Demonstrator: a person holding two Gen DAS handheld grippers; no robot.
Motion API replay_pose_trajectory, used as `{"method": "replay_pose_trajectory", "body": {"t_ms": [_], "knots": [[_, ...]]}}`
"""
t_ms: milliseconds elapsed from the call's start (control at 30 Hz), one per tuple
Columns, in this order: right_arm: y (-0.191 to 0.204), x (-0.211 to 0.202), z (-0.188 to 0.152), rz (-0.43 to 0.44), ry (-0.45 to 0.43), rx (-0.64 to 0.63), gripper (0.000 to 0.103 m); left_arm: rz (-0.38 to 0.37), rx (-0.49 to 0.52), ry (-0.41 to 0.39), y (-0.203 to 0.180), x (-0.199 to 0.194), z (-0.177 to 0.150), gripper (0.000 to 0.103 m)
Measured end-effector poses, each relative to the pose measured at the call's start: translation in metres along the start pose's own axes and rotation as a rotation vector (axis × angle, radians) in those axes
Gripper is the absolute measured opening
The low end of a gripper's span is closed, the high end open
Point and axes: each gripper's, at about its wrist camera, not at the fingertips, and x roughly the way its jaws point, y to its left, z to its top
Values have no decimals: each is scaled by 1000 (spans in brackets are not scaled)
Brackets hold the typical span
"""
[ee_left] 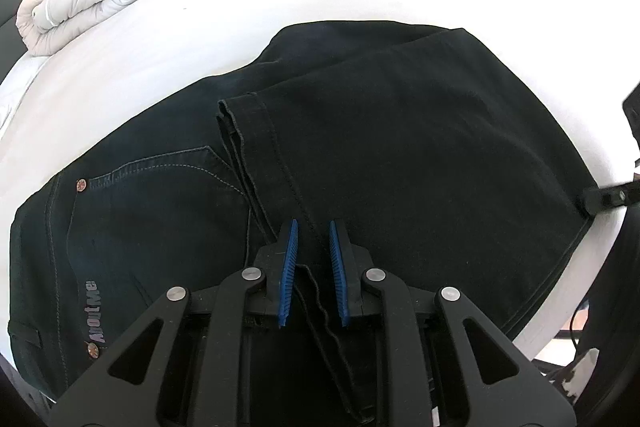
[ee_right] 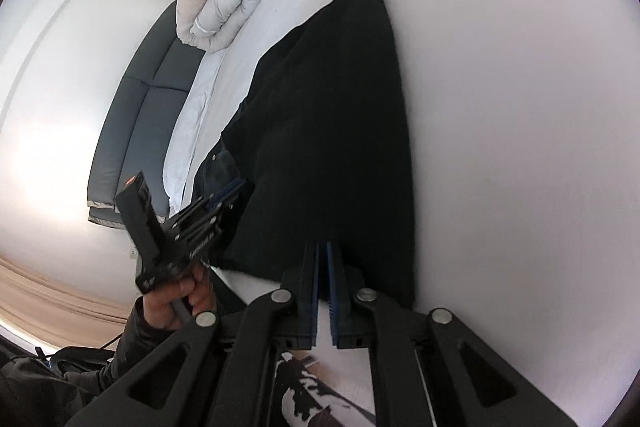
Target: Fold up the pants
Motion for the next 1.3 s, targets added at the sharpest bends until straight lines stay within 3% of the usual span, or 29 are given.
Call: {"method": "replay_pose_trajectory", "body": {"t_ms": [100,167,267,400,467,567,667,833,867,967,1067,1167,1200,1267,1300], "knots": [[8,-12,-16,-44,-13,-7,7,-15,-13,-15,4,-2,-2,16],[16,-22,-23,-62,-25,-26,21,-24,-19,-26,6,-5,-5,16],[30,-36,-17,-41,-71,-56,22,-37,-40,-42,9,-12,-7,16],[61,-35,7,59,-125,-107,29,-114,-152,-88,27,-33,-19,17],[72,-15,21,100,-126,-103,33,-153,-207,-111,37,-44,-32,17],[79,36,44,91,-87,-51,34,-167,-281,-142,49,-62,-52,17],[83,92,65,149,-31,29,34,-171,-326,-174,58,-81,-69,17],[80,140,85,87,14,32,34,-188,-489,-235,93,-114,-104,17],[75,141,87,84,7,35,29,-196,-529,-243,103,-118,-111,17],[54,131,94,107,-46,78,17,-199,-667,-272,128,-132,-138,17],[30,103,97,84,-143,132,14,-188,-800,-288,152,-142,-167,17],[1,64,97,55,-295,269,14,-176,-930,-310,172,-150,-190,17],[-6,51,94,60,-339,306,15,-175,-968,-317,177,-151,-194,19],[-5,40,87,63,-370,309,22,-185,-1032,-349,187,-157,-203,43],[0,41,82,63,-361,292,25,-187,-1052,-367,189,-160,-205,78]]}}
